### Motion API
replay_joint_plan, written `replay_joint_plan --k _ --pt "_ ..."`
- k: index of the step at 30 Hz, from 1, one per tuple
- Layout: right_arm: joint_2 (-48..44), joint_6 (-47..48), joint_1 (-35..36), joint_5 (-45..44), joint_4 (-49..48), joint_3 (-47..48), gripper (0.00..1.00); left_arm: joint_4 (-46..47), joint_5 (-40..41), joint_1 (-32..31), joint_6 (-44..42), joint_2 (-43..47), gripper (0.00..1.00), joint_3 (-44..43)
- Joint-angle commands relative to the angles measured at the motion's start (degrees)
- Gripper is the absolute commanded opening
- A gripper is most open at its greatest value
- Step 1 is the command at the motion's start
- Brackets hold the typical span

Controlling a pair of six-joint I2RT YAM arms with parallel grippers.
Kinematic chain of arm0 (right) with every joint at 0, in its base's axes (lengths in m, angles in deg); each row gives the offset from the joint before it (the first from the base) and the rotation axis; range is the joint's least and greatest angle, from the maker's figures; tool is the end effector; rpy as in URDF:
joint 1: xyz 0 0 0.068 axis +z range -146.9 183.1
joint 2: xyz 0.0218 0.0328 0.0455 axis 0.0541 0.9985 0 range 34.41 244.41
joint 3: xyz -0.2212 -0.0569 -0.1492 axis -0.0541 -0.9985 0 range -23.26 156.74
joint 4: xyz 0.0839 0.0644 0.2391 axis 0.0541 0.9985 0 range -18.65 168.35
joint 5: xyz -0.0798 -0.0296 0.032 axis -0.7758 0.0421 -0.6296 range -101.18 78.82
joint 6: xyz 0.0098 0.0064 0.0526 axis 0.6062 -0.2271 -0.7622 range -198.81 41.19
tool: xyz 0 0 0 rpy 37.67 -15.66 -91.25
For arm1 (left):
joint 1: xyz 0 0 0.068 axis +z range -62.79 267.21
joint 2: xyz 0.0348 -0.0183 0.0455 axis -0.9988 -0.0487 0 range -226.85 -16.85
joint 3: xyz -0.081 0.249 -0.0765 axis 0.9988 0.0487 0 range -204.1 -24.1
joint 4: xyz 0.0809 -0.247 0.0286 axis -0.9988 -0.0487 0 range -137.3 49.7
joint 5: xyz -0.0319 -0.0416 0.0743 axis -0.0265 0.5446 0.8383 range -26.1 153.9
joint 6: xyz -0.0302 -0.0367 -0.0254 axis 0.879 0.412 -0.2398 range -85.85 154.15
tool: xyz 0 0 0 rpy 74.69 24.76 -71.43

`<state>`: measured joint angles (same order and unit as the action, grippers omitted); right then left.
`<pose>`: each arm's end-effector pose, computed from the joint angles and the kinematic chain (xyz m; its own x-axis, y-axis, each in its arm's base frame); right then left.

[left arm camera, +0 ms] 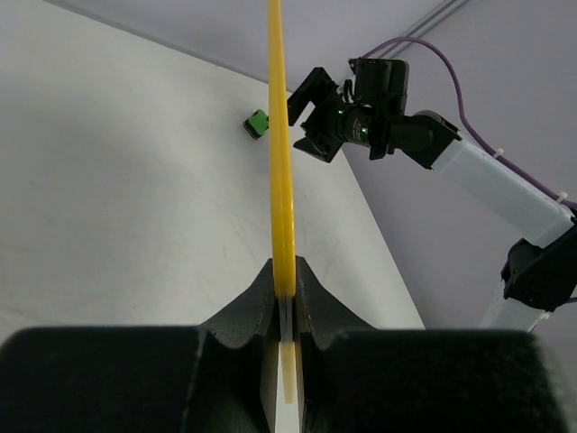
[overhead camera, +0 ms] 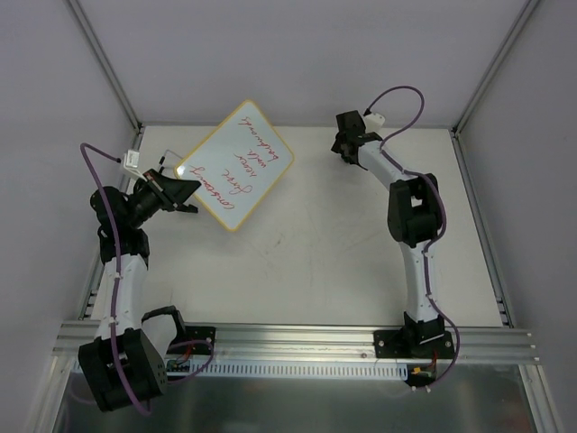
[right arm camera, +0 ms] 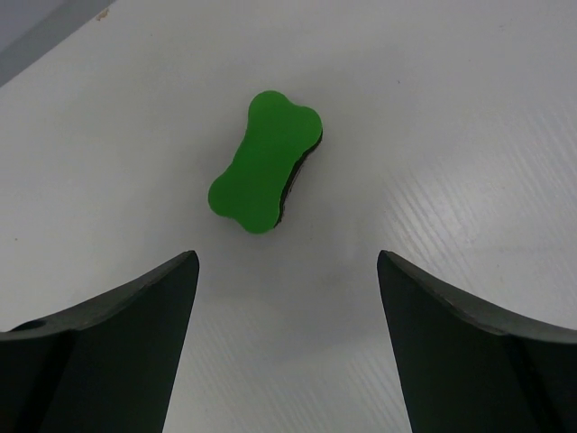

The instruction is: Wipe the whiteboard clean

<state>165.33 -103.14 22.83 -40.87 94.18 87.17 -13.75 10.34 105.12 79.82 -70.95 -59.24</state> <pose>0.4952 0.1590 0.2115 -0.5696 0.1761 -0.8028 0.3080 0.9513 -0.0099 0.2094 0.0376 0.3170 -0.3244 -0.5513 -0.7686 0.4925 0.5953 -0.6349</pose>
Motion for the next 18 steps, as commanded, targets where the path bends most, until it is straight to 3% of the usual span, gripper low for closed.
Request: replay_joint_plan --k 1,18 --pt "2.76 -4.31 -0.83 -2.74 -0.77 5.40 0.84 4.04 -1.02 -0.60 0.12 3.56 0.00 -0.02" --pt "13.14 -11.51 -2.85 2.88 -0.86 15.25 0.73 0.88 -1.99 -1.12 -1.46 6.21 0.00 2.62"
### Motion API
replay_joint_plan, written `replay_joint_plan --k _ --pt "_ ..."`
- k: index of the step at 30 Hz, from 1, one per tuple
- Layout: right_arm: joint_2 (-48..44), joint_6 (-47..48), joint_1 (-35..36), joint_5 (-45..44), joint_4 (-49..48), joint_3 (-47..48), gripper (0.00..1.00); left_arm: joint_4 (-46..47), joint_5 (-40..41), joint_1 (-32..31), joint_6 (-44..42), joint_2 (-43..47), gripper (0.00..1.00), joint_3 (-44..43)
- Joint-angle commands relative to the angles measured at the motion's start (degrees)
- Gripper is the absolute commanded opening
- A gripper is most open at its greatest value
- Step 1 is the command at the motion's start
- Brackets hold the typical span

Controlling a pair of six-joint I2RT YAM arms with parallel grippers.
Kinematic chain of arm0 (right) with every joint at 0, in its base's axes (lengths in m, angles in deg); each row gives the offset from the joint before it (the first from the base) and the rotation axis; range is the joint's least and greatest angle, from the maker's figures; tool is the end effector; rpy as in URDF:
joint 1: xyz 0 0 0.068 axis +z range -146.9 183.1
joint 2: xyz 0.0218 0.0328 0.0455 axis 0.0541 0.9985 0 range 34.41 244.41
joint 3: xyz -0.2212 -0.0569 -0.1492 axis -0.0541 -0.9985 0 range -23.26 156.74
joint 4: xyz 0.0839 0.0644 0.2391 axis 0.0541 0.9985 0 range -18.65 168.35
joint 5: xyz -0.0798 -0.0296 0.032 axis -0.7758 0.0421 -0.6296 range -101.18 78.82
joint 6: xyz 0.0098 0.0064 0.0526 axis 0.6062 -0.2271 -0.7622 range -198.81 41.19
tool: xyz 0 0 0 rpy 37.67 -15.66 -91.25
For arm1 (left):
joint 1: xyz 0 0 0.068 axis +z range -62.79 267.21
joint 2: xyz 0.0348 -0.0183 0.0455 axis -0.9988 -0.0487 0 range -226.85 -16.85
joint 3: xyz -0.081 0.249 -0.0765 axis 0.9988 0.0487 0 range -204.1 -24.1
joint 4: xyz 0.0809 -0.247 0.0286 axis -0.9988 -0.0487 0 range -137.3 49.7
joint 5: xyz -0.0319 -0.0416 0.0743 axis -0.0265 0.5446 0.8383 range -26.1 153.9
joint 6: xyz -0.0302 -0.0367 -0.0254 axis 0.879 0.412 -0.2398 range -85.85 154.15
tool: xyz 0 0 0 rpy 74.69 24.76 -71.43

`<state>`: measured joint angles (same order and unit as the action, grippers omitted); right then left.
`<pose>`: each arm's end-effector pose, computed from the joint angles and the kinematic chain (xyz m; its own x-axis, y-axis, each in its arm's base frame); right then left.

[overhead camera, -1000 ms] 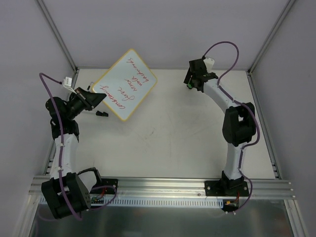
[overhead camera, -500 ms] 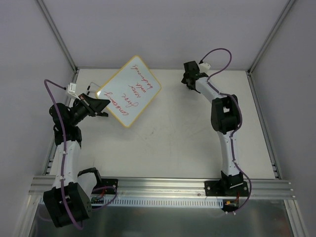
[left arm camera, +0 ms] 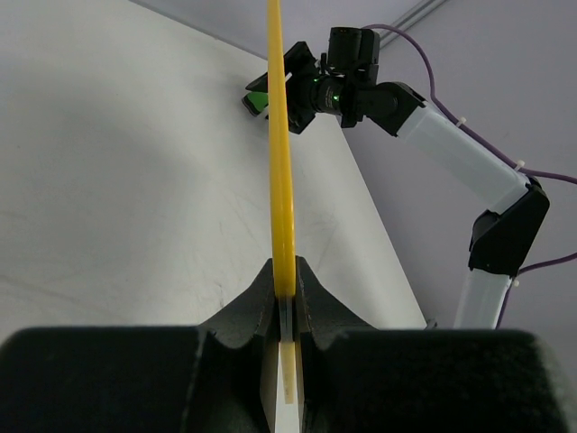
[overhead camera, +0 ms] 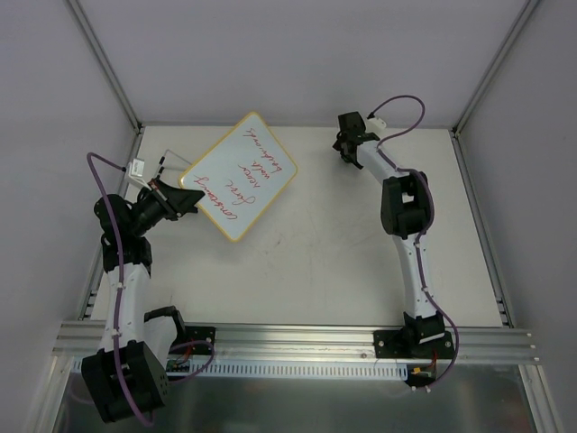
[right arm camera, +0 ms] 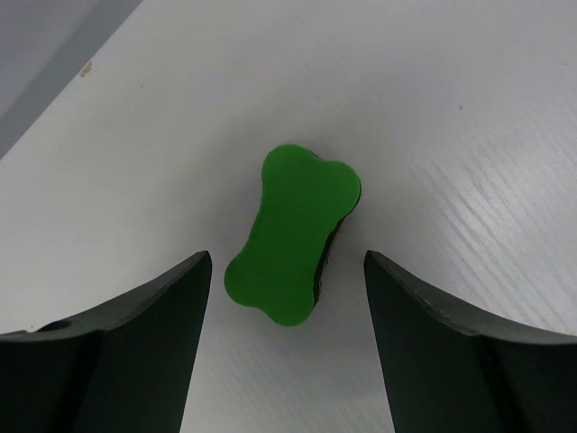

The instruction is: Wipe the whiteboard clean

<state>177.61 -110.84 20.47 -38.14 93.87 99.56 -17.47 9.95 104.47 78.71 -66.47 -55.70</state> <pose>0.5387 0.1517 0.1707 -0.5239 0.3316 -0.7846 0.3878 0.9130 0.1269 0.1949 0.0304 0.3038 -0.3604 -0.5443 -0.7575 0.4800 0.5881 -0.6509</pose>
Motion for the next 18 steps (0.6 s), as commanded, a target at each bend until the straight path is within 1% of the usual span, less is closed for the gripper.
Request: replay_joint_plan --k 1,5,8,9,10,12,13,15,16,18 --pt "0.94 -4.26 -0.58 0.33 -0.55 3.03 0.72 4.59 -1.59 -0.47 -0.35 1.64 0.00 -1.01" --pt "1.47 -6.99 -1.19 1.56 -0.55 2.77 0.69 4.42 -1.51 -0.47 -0.52 1.46 0.00 -1.10" --pt "2.00 -8.57 -1.63 2.26 -0.46 2.68 0.62 4.07 -1.59 -0.56 -0.61 1.20 0.00 -1.28" --pt "2.00 -8.84 -1.72 2.61 -0.46 2.60 0.59 4.06 -1.51 -0.47 -0.70 1.29 0.00 -1.36" --pt "2.09 -9.71 -1.89 2.79 -0.55 2.42 0.53 3.98 -1.59 -0.47 -0.70 1.11 0.00 -1.28" --pt "2.00 -10.50 -2.07 3.14 -0.55 1.98 0.48 3.80 -1.51 -0.56 -0.87 1.02 0.00 -1.36" --pt "2.00 -11.12 -2.16 3.32 -0.55 1.54 0.40 3.63 -1.51 -0.56 -0.96 0.94 0.00 -1.36" --pt "1.56 -11.47 -2.16 3.23 -0.55 1.02 0.34 3.36 -1.51 -0.47 -1.14 0.93 0.00 -1.28" --pt "1.39 -11.47 -2.25 3.32 -0.46 0.66 0.29 3.19 -1.51 -0.47 -1.31 0.85 0.00 -1.19" --pt "0.16 -11.74 -2.42 3.32 -0.55 -0.65 0.25 2.84 -1.59 -0.47 -1.40 0.85 0.00 -0.93"
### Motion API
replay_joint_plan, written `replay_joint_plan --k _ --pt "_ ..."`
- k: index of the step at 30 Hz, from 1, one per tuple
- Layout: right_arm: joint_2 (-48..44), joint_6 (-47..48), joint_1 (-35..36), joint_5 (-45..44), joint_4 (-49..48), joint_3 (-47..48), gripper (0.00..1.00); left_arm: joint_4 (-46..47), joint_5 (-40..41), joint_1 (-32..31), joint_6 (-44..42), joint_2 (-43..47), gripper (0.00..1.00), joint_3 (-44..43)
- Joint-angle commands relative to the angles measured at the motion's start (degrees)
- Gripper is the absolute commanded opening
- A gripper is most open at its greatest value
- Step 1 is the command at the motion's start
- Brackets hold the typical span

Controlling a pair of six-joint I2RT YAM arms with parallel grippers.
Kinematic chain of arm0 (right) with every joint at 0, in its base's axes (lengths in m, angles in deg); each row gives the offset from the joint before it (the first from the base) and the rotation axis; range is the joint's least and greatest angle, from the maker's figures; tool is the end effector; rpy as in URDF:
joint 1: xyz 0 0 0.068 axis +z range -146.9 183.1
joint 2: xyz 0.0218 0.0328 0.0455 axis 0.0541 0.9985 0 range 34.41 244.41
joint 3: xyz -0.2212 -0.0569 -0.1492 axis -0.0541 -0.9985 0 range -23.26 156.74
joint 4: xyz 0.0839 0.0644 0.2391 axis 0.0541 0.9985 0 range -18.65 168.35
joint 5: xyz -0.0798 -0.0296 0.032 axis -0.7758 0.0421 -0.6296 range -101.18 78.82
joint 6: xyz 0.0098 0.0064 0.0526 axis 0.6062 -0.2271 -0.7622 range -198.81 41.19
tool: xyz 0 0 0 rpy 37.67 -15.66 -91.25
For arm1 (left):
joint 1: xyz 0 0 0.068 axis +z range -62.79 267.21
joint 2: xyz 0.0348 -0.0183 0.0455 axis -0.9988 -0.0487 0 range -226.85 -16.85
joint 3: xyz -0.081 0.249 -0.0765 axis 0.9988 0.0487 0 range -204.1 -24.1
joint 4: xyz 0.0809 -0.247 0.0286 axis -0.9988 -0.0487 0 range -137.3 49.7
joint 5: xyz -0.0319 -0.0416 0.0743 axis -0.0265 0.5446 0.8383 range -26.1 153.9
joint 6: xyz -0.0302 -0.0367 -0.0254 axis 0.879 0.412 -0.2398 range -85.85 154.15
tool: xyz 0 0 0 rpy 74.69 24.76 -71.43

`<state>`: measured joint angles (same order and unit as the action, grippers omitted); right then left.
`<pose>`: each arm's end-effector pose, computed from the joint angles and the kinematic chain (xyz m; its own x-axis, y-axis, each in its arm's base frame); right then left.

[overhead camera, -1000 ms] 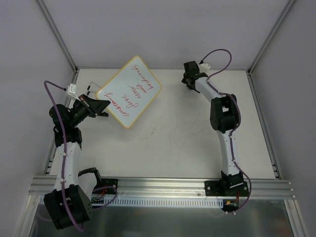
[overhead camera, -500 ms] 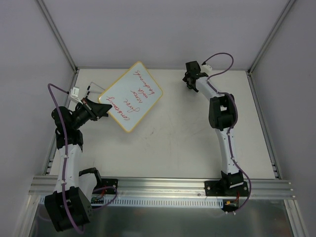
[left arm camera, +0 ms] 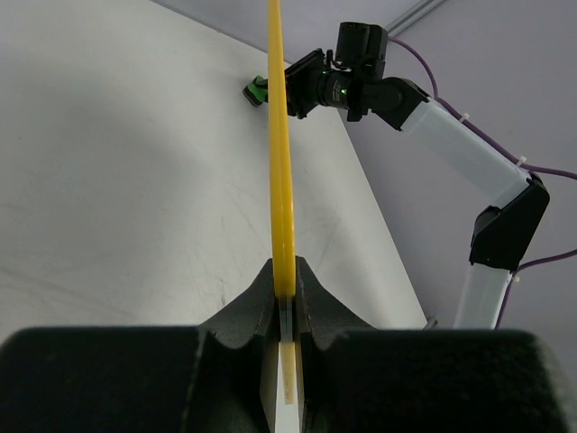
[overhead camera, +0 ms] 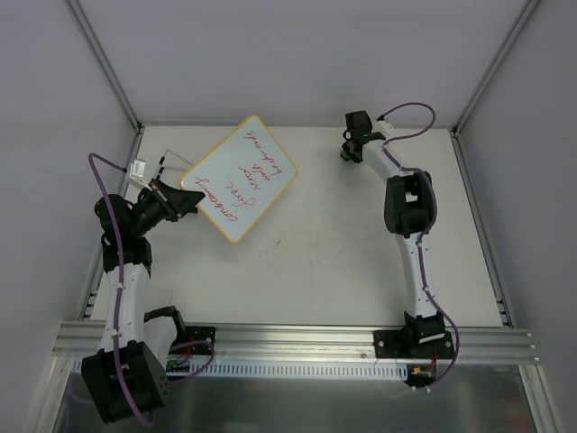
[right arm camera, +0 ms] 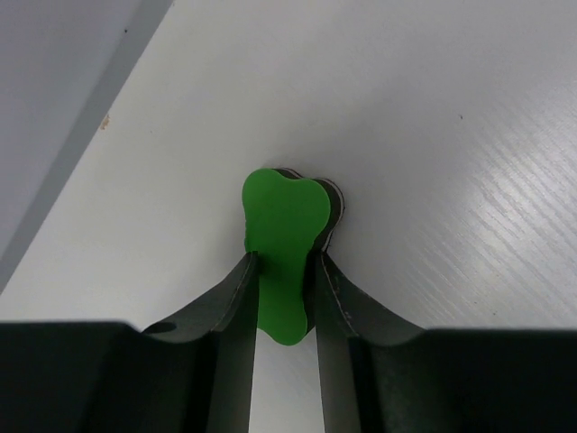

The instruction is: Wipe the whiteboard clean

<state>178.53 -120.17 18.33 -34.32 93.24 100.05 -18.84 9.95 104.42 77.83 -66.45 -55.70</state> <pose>0.5466 0.1344 0.1650 -0.4667 0.5028 -0.7276 0.4603 0.8406 0.2856 0.1951 0.0303 0.3016 -0.3706 -0.5402 -0.7555 0.4714 0.5915 -0.6541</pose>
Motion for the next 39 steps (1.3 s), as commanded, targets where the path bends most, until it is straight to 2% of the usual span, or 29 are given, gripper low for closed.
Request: replay_joint_plan --k 1,7,12,17,26,27,30,33,34,37,39 --pt "-1.29 -2.41 -0.37 -0.51 0.17 -1.75 0.21 4.21 -1.68 -0.51 -0.70 0.83 0.00 -0.58" --pt "-8.83 -1.97 -1.16 1.42 0.08 -10.62 0.10 1.84 -1.86 -0.95 -2.81 0.74 0.00 0.74" --pt "-16.57 1.54 -1.42 6.06 -1.58 -21.07 0.07 -0.09 -1.51 -1.83 -5.01 0.56 0.00 2.32" --pt "-27.46 5.67 -0.99 13.89 -9.14 -40.90 0.07 -2.64 -1.42 -3.23 -7.64 -0.40 0.00 2.24" --pt "-48.38 15.61 3.32 22.08 -10.46 -66.94 0.09 -5.63 -2.12 -4.73 -11.86 -3.74 0.00 0.57" --pt "-50.14 16.48 3.41 22.34 -10.46 -71.23 0.11 -6.24 -2.21 -4.99 -12.21 -4.27 0.00 0.39" --pt "-57.44 17.80 3.41 21.56 -9.41 -76.36 0.17 -6.51 -2.56 -5.26 -13.36 -5.94 0.00 -0.22" --pt "-62.37 20.09 3.58 19.10 -5.90 -78.39 0.35 -6.86 -2.74 -5.61 -14.67 -7.35 0.00 -0.84" --pt "-63.33 20.53 3.93 17.44 -3.89 -77.78 0.46 -6.95 -2.74 -5.96 -15.20 -7.78 0.00 -1.01" --pt "-65.62 22.03 6.56 11.74 -0.37 -75.94 0.60 -7.04 -2.04 -6.40 -16.43 -9.02 0.00 -0.93" --pt "-65.45 22.38 7.97 9.35 0.87 -73.92 0.64 -7.21 -1.42 -6.93 -17.22 -9.89 0.00 -0.84"
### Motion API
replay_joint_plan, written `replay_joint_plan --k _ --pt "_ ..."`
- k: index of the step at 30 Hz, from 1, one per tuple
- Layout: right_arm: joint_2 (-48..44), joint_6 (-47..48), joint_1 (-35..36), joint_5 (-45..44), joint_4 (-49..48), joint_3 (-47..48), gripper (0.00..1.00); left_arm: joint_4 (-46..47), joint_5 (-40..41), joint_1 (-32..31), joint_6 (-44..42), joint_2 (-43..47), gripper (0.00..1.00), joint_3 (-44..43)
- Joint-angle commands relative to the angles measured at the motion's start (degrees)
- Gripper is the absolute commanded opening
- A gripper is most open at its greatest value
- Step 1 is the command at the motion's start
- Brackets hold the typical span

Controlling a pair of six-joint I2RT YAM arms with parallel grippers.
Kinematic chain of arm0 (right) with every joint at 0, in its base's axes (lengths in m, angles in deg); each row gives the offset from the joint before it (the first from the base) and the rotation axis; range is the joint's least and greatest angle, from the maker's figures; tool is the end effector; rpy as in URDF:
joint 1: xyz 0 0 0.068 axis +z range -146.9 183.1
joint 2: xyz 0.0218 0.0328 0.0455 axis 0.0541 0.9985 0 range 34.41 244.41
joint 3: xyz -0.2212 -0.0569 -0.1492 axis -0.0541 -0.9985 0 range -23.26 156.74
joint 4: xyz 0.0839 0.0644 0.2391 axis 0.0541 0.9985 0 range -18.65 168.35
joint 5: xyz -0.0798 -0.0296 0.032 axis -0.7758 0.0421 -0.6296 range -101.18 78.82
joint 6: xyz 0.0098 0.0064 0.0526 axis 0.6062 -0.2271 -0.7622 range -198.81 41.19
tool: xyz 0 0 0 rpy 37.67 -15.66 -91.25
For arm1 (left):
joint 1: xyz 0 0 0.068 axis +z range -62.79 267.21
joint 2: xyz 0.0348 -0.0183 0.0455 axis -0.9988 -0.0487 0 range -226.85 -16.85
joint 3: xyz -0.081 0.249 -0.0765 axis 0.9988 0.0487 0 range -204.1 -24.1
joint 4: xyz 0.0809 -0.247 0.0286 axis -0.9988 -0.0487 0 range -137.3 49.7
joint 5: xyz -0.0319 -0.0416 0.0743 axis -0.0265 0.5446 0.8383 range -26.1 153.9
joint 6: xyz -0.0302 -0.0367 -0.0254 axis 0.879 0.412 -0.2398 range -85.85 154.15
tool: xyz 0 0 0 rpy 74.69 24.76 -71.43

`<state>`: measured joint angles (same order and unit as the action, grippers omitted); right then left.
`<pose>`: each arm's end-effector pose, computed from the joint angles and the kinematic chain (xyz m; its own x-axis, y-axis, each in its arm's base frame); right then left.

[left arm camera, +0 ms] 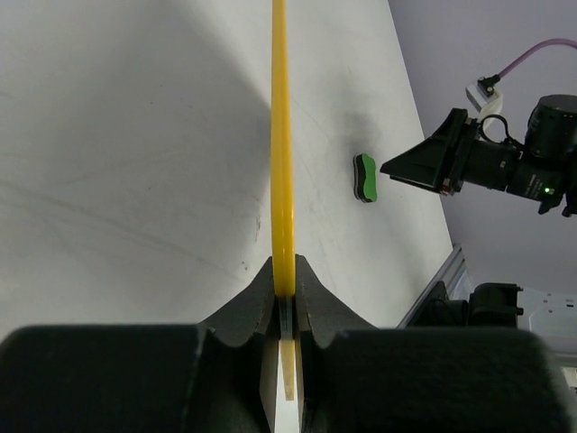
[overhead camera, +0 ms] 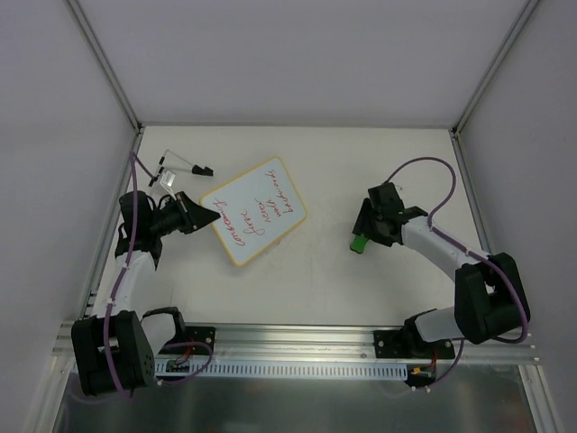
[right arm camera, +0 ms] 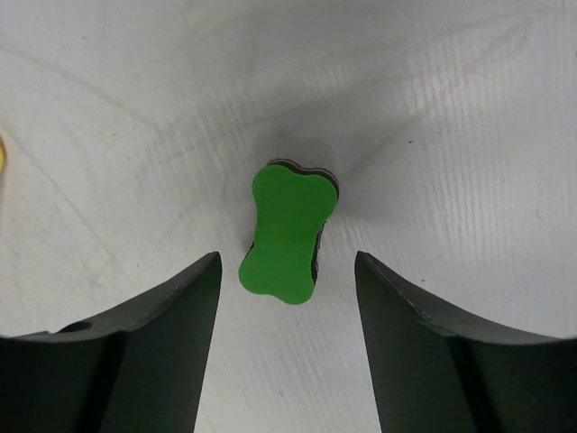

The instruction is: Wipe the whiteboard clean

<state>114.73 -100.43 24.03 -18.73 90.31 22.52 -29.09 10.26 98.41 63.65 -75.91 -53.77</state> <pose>0.2599 0.0945 0.1965 -0.8017 0.0845 -0.5917 0.0154 0.9925 0.1209 0.2190 0.0141 0.2423 -0.5794 -0.4123 -0.7031 0.4023 0.6056 -0.6866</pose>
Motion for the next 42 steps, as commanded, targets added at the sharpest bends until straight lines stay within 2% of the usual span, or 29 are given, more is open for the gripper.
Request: replay_joint_plan --k 1,5,11,16,25,33,37,38,39,42 --pt "-1.39 2.21 3.41 -7.99 5.19 4.22 0.65 2.95 -1.38 -1.18 -3.48 -0.61 0.00 -2.59" --pt "1.42 0.36 6.14 -13.36 8.63 7.30 0.65 2.77 -0.06 -2.15 -4.53 -1.49 0.00 -1.88" --pt "7.57 -5.17 7.72 -16.36 14.00 11.26 0.62 2.60 0.91 -2.76 -5.85 -1.84 0.00 -1.27" --pt "10.21 -7.81 7.72 -15.39 13.82 10.73 0.60 2.51 1.97 -3.47 -6.99 -1.84 0.00 -0.39" --pt "13.99 -8.43 7.64 -13.89 10.49 11.26 0.48 1.98 2.49 -4.00 -8.31 -1.31 0.00 -0.30" --pt "15.49 -8.34 7.20 -13.10 8.20 10.74 0.44 0.93 3.11 -4.43 -9.10 -0.52 0.00 -0.21" --pt "14.96 -7.82 7.28 -13.89 8.20 10.65 0.35 0.58 3.20 -4.61 -9.28 -0.52 0.00 -0.30" --pt "14.18 -6.86 7.20 -13.98 8.02 10.56 0.28 0.58 3.29 -4.70 -9.37 -0.61 0.00 -0.30" --pt "13.73 -6.07 7.46 -14.07 8.11 10.56 0.25 0.58 3.29 -4.87 -9.46 -0.61 0.00 -0.30" --pt "10.76 0.67 9.04 -13.81 6.36 11.78 0.14 0.31 3.29 -4.96 -9.54 -0.79 0.00 -0.39"
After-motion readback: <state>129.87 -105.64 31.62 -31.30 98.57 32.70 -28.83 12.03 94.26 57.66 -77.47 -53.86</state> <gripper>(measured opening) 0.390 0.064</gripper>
